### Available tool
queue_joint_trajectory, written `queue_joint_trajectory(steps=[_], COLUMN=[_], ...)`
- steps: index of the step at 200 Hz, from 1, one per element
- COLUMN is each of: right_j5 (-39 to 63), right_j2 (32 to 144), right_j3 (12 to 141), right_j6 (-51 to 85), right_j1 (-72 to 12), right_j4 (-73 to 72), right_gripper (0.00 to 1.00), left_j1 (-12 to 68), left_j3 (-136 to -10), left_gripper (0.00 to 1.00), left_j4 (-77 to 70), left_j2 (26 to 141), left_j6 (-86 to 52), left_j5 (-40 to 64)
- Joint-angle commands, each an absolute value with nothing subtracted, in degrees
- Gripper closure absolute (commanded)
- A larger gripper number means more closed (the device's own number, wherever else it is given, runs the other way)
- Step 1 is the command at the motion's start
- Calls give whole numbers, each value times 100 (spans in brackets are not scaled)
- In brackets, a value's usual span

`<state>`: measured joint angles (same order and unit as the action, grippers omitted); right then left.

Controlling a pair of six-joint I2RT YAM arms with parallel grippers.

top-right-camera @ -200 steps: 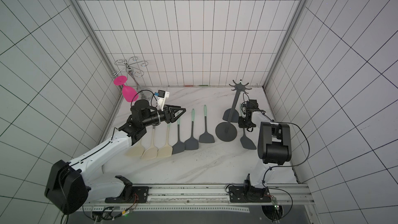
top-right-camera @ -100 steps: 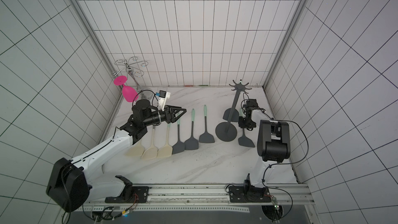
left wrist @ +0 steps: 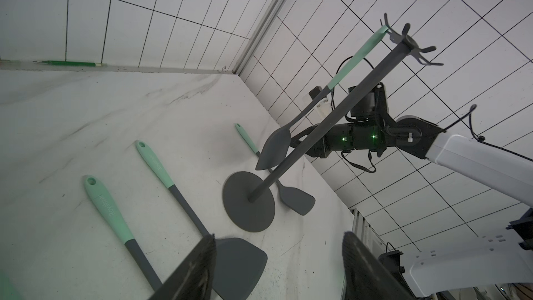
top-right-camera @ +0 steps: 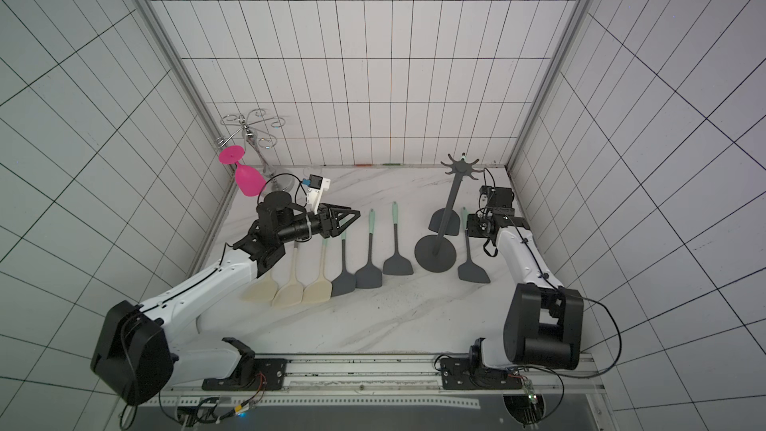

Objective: Take the spatula off the kitchen utensil rack
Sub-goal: Place the spatula at the center of the board, then take off the spatula from the rack.

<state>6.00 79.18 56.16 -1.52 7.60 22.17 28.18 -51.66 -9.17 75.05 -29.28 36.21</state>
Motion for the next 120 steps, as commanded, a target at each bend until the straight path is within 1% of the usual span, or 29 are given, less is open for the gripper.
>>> queue_joint_trajectory(steps=[1,14,33,61,92,120], right_j5=[1166,1595,2219,2400,2514,3047], right_j2=[7292,6855,6332,5959,5988,6221], right_j3=[4867,4455,4003,3788,3937,4194], right_j6=[195,287,383,434,349,246], right_j1=[942,952,945,949,949,943], right_j4=[1430,829,51,-509,-698,-830], right_gripper=[68,66,61,59,58,56], left_j1=[3136,3426,3967,4562,4826,4988], left_j3=[-5472,-5640,-5974,-6819,-7799,-8527], left_gripper=[33,33,31,29,30,34], left_j4=[-655,-474,-408,-390,-500,-691], left_j2=[7663,7743,7972,8624,9481,10171], left_j6=[-2628,-2403,-2044,-1705,-1658,-1671], left_j5=[3518,3173,2555,2010,1949,2030])
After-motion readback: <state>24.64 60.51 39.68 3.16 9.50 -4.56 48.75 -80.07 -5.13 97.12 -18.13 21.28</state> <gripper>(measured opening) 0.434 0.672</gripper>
